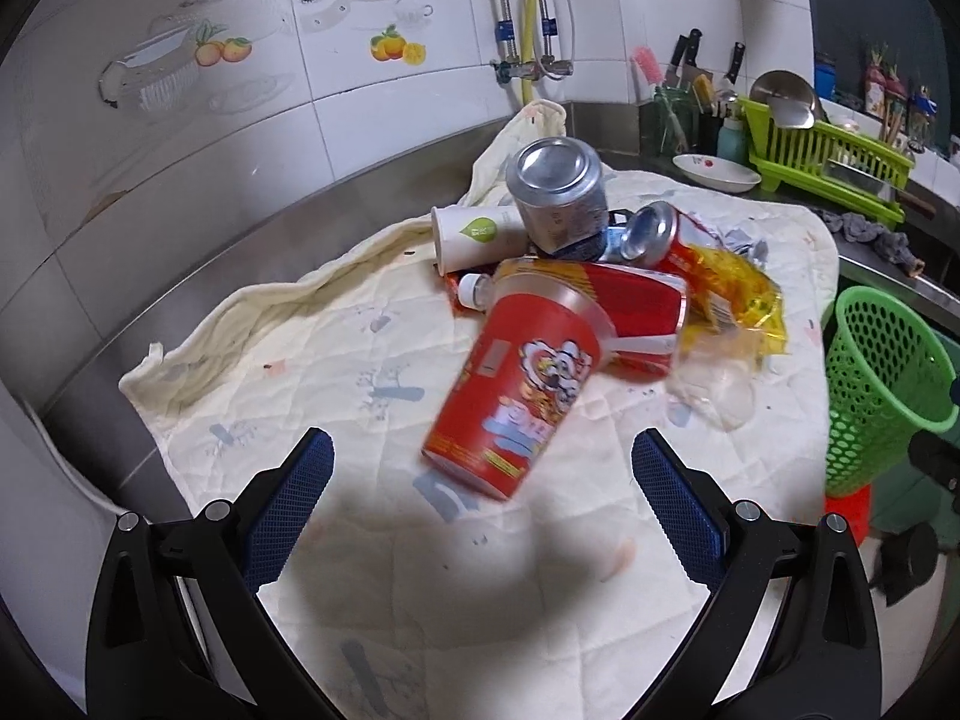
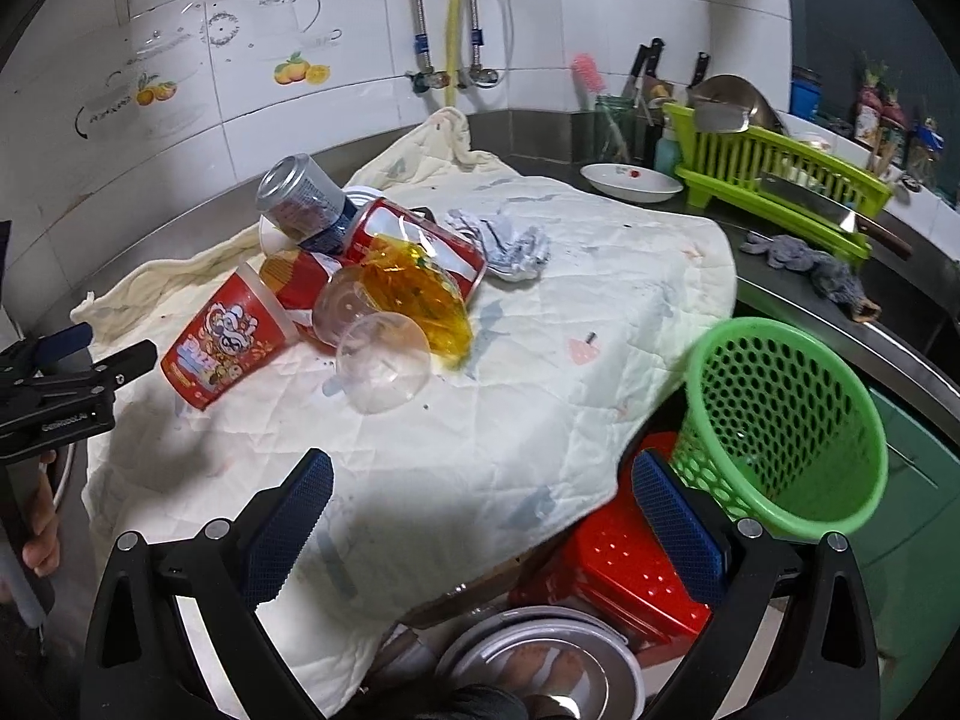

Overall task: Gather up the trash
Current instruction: 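Grasp the red printed paper cup with the left tool while the right tool grasps the clear plastic cup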

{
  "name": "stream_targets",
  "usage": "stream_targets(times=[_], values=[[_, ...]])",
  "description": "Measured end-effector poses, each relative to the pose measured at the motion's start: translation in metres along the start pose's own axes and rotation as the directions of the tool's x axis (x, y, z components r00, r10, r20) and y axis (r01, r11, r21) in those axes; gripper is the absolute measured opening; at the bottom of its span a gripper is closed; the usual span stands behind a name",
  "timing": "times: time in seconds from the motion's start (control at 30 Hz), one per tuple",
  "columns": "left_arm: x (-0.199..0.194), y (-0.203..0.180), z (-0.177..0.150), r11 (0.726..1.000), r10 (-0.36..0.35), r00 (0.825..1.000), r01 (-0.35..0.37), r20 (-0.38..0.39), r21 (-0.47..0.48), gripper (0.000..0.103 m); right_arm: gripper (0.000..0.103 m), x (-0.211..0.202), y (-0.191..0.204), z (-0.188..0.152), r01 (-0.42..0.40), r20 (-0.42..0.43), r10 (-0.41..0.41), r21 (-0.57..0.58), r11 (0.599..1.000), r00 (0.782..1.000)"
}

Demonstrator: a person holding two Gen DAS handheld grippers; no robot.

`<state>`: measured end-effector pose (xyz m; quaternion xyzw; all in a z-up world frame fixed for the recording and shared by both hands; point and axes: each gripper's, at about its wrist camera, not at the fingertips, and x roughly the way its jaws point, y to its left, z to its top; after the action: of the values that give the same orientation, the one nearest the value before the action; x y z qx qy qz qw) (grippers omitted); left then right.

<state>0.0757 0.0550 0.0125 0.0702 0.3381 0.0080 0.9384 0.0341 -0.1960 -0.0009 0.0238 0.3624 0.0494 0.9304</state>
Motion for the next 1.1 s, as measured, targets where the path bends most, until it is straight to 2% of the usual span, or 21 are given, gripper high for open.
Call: stream_targets(times=[0.3,0.53,0.67,0.83,1.1], values=[[0.025,0.010,0.011,1.000,-0.008,1.000,0.009,-0.028,0.012,0.098,0.096,0.036,0.018,0.019,-0.121,-0.046,0.119,-0.045,0.992,0.992],[0.051,0.015,0.017,0.996,-0.091,0.993,0.093,-0.075,0.012,0.095,0.096,0.076,0.029,0.029,-0.206,-0.106,0.201,-0.035,0.978,0.974],[0.062,0.014,0.021,0.993,-0.111,0.990,0.114,-0.088,0.032,0.092,0.095,0.091,0.030,0.035,-0.230,-0.116,0.226,-0.031,0.973,0.967],[0.076,0.010,0.027,0.984,-0.165,0.980,0.171,-0.107,0.053,0.092,0.088,0.113,0.029,0.041,-0.263,-0.146,0.258,-0.015,0.965,0.955],[0.095,-0.001,0.032,0.977,-0.167,0.975,0.183,-0.145,0.108,0.092,0.081,0.135,0.028,0.045,-0.311,-0.169,0.309,0.017,0.950,0.936]])
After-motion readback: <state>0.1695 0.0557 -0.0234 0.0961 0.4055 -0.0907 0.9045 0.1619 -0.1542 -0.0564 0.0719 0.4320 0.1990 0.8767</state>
